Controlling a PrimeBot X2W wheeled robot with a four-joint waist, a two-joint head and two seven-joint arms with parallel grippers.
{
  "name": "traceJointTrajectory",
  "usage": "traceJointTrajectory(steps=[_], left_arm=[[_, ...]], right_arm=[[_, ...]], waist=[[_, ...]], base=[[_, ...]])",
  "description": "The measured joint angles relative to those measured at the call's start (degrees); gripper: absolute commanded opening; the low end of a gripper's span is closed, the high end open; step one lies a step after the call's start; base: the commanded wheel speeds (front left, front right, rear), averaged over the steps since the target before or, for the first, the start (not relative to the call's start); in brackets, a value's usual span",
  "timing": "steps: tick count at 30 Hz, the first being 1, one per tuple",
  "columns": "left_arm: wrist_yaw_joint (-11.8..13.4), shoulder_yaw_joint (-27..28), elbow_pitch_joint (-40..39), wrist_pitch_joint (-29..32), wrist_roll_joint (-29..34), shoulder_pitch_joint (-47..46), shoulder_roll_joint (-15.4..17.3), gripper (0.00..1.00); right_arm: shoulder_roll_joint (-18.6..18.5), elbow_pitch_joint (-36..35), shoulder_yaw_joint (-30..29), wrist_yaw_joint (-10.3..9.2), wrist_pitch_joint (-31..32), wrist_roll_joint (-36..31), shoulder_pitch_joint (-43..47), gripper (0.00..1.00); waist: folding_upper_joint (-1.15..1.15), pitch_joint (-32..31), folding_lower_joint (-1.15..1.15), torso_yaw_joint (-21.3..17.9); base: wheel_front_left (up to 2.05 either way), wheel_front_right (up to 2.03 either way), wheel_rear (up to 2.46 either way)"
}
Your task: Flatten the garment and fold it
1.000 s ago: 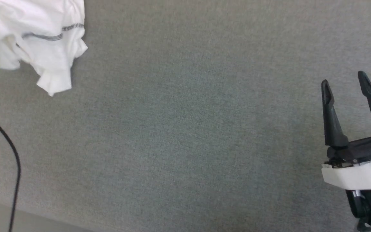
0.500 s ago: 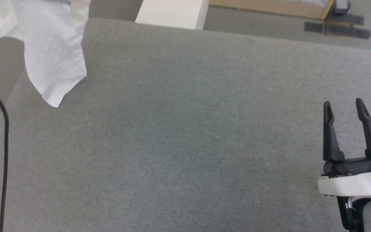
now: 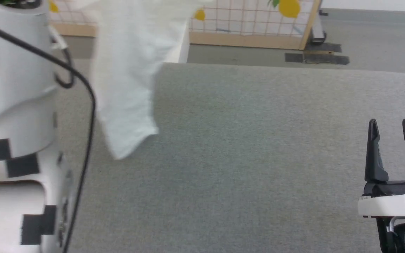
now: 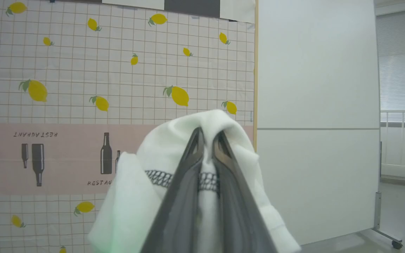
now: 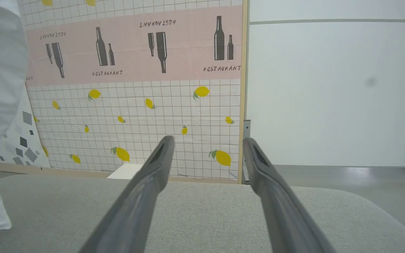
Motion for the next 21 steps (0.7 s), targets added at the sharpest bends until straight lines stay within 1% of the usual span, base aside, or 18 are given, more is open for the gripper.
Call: traceJointTrajectory(steps=[4, 8, 12, 15, 18, 20, 21], left_arm=[[1.5, -1.2, -0.2, 0.4, -2.5, -1.1, -4.5, 0.00], [2.7, -3.3, -0.1, 0.4, -5.3, -1.3, -6.1, 0.00], [3.4, -8.2, -0.4, 0.3, -8.0, 0.3, -6.7, 0.00], [4.1, -12.7, -1.1, -0.4, -10.0, 5.9, -6.9, 0.00], [6.1, -17.7, -1.4, -1.9, -12.1, 13.3, -6.9, 0.00], [7.8, -20.5, -0.6, -3.5, -12.2, 18.1, -7.1, 0.00], [8.2, -21.8, 0.5, -4.3, -12.0, 20.5, -7.1, 0.00]], right_arm=[[0.0, 0.3, -0.2, 0.00, -0.4, 0.3, 0.5, 1.00], [0.0, 0.6, -0.9, 0.00, -0.4, 0.5, 1.1, 1.00], [0.0, 0.5, -2.9, 0.00, -0.4, 0.9, 1.2, 1.00], [0.0, 0.4, -4.0, 0.00, -0.4, 0.9, 1.2, 1.00], [0.0, 0.1, -4.5, 0.00, -0.4, 0.9, 1.2, 1.00], [0.0, 0.0, -4.4, 0.00, -0.4, 0.9, 1.2, 1.00], [0.0, 0.0, -4.1, -0.01, -0.4, 1.0, 1.2, 1.00]], waist=[[0.00, -1.2, 0.00, -2.3], [0.00, -2.0, 0.00, -4.5], [0.00, -2.5, 0.00, -6.7], [0.00, -2.6, 0.00, -8.0], [0.00, -2.3, 0.00, -8.9], [0.00, -1.8, 0.00, -9.3], [0.00, -1.4, 0.00, -9.5]], base=[[0.00, 0.00, 0.00], [0.00, 0.00, 0.00], [0.00, 0.00, 0.00], [0.00, 0.00, 0.00], [0.00, 0.00, 0.00], [0.00, 0.00, 0.00], [0.00, 0.00, 0.00]])
